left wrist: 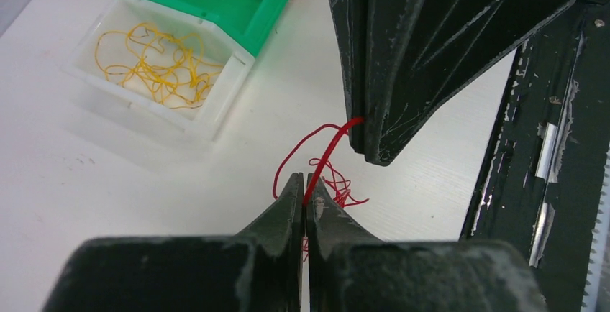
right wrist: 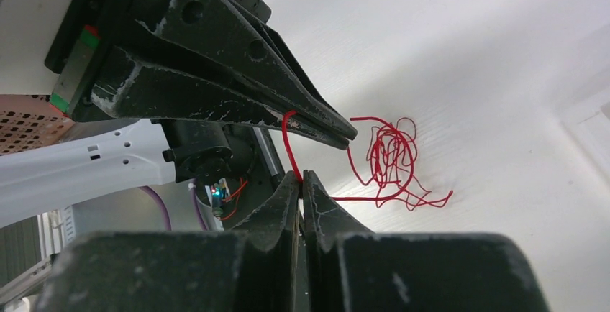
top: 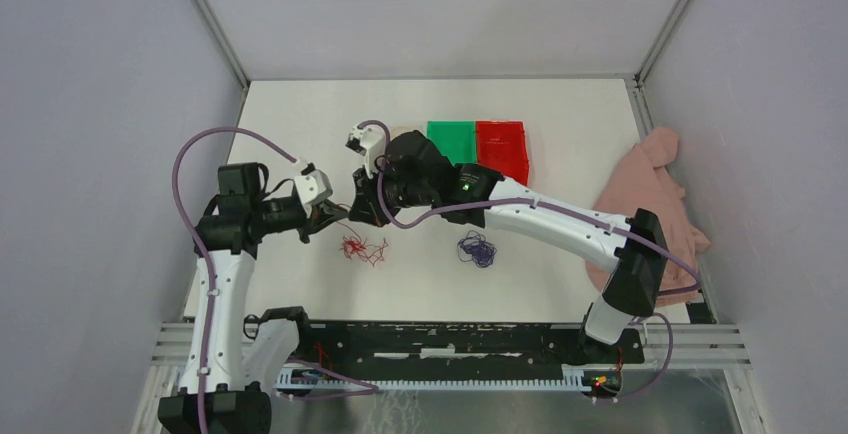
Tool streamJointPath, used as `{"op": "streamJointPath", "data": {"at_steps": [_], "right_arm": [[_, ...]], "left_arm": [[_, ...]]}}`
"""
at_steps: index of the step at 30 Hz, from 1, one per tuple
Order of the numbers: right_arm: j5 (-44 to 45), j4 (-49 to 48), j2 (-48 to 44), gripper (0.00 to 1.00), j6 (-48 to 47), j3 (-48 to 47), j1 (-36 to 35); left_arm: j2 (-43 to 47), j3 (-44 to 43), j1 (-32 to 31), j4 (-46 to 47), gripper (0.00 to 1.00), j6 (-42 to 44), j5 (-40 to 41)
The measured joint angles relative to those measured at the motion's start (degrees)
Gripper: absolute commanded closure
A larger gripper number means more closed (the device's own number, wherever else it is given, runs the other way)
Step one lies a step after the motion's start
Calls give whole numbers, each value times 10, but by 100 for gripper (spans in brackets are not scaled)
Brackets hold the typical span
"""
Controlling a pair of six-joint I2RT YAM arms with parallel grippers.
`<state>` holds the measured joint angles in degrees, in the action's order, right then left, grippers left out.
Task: Untangle the cables
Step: Untie the cable.
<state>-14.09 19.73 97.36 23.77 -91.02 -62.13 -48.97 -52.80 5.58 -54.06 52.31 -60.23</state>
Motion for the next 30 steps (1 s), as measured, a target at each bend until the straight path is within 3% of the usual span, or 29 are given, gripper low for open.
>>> {"op": "streamJointPath", "data": {"at_steps": [4,7,10,20,30], "right_arm": [[2,-12,-16,55,9,19,2],[3,-27,-42,42,18,51,7],[10,-55,-81,34,24,104,14],[56,-294,-209,33,18,353,26],[-16,-525,-125,37,36,355,25]], "left_arm": [[12,0,0,11,97,0,1],[18,-5,0,20,97,-9,1],[18,-19,0,33,97,-31,0],[25,-81,-1,124,97,-169,-37],[30,-107,-2,181,96,-262,-65]]}}
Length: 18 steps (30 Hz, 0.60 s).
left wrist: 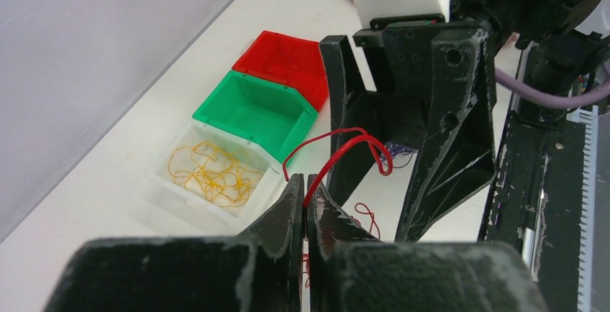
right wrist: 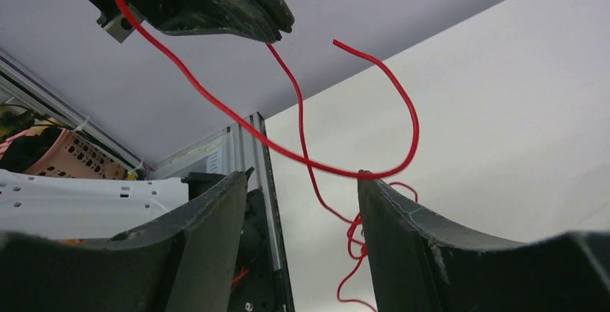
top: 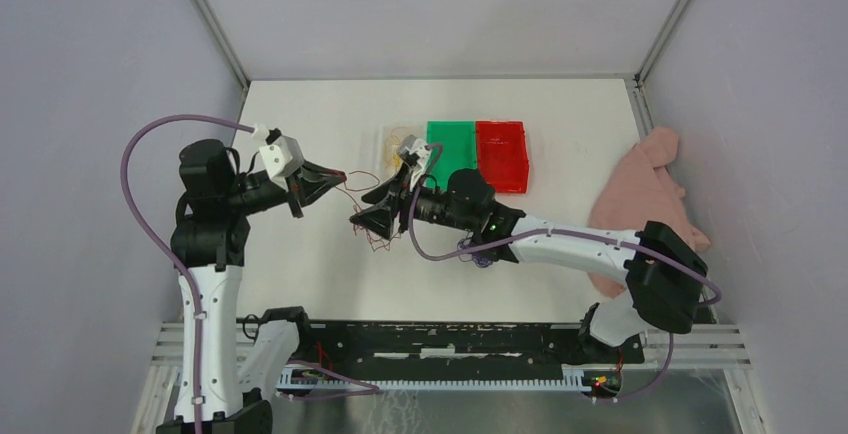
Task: Untangle the cables
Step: Untie the cable.
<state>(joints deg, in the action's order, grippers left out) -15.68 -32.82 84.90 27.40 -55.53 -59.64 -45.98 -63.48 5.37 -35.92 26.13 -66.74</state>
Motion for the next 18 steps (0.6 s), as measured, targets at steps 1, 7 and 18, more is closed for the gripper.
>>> {"op": "streamJointPath", "data": {"at_steps": [1,7,18], "right_arm": [[-4,-10,12,39,2,-7,0],[-13,-45,68,48,20,-46,-3],[-21,-112,170,58,95,-67,-4]], "left_arm": [[-1,-2,0,1,96,-4,-1],[-9,-25,0,11,95,-30,-10],[-10,-56,-3,100,95,-134,-26]]}}
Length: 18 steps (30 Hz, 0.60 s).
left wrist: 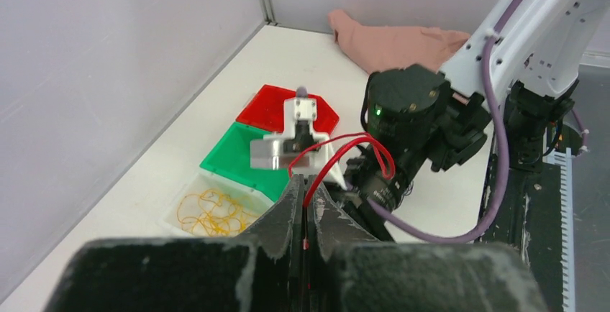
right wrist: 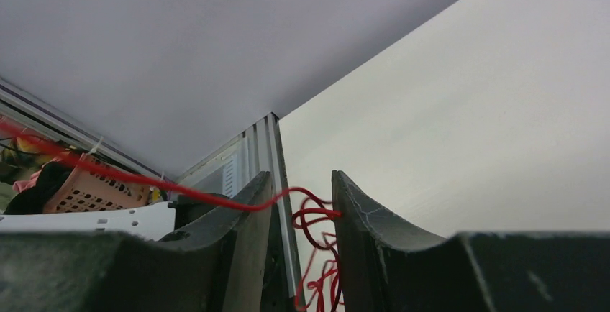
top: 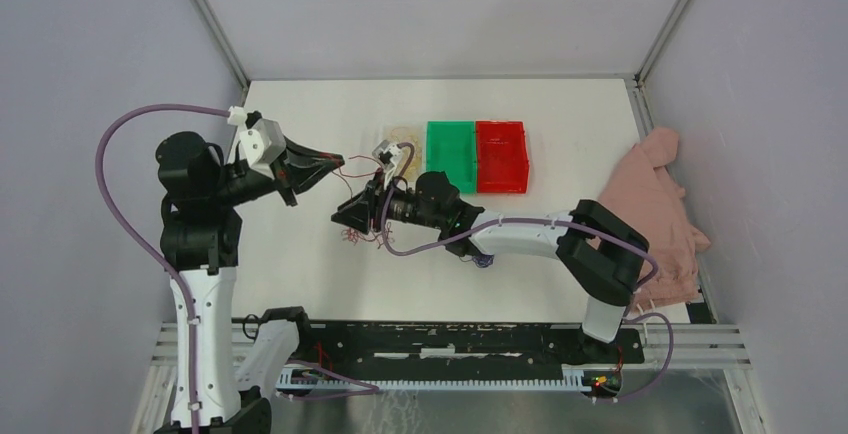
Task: Untangle the cables
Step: Untie the cable.
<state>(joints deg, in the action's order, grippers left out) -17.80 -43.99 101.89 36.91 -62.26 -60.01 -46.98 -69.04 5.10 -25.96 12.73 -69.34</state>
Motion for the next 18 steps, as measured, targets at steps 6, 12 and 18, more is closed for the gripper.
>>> {"op": "streamJointPath", "data": {"at_steps": [6,12,18], "right_arm": [[10,-4,29,58,8,3,0],[30,-16,32,55,5,40,0],[48,-22,42,52,3,80,2]], "left_arm": [[-3,-26,0,13,95,-22,-3],[-4,-41,-1,70,95,-67,-1],[-24,-87,-1,151,95,-124,3]]}}
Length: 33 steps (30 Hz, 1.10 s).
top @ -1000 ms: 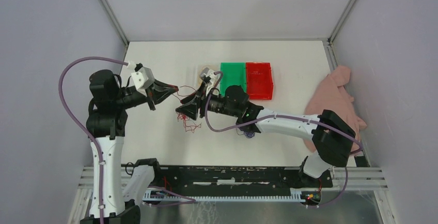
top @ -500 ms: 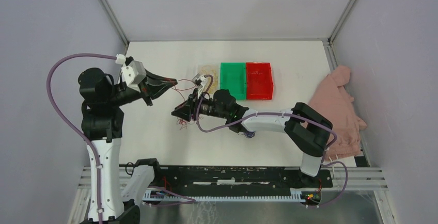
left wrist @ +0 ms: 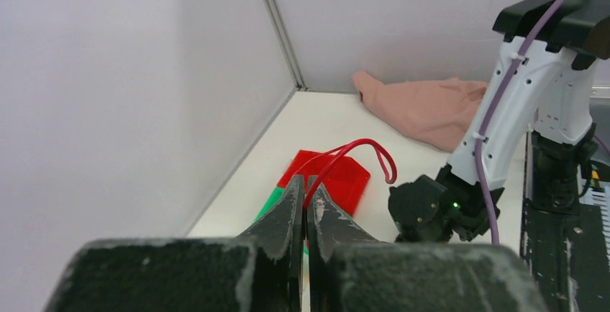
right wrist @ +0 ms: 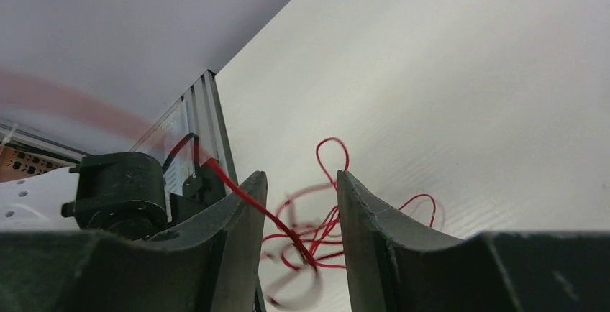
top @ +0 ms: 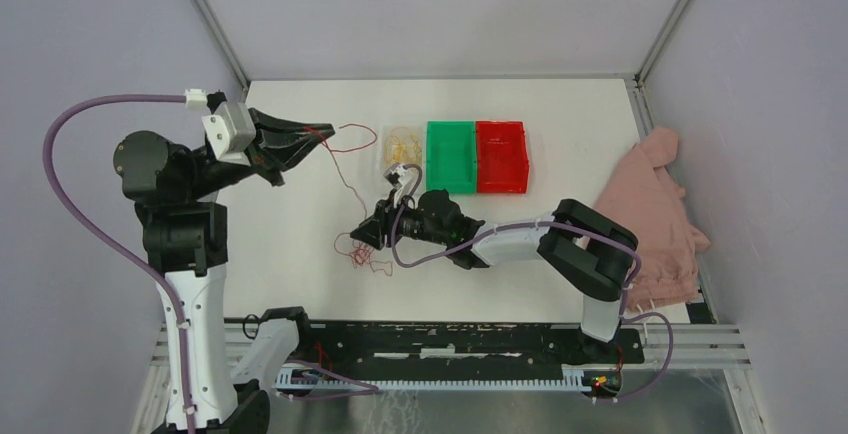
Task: Untangle the cables
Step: Untie the cable.
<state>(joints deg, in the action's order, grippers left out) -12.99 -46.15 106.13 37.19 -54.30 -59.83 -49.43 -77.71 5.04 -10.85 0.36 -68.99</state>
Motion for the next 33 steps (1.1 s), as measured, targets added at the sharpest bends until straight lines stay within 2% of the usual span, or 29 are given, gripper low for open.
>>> {"op": "streamJointPath", "data": {"at_steps": [12,21,28,33], "right_arm": [[20,-23,6,46,0,26,5],[24,-31,6,48,-2,35,6],[28,-31,6,50,-5,44,6],[35,-30,6,46,-11,56,6]], "left_arm": [[-57,-133,0,94,96,-43,42],[-110,-247,0,170,97,-66,110],[-131,-297,0,194,97,-68,144],[-150,-341,0,198,97,-67,170]]}}
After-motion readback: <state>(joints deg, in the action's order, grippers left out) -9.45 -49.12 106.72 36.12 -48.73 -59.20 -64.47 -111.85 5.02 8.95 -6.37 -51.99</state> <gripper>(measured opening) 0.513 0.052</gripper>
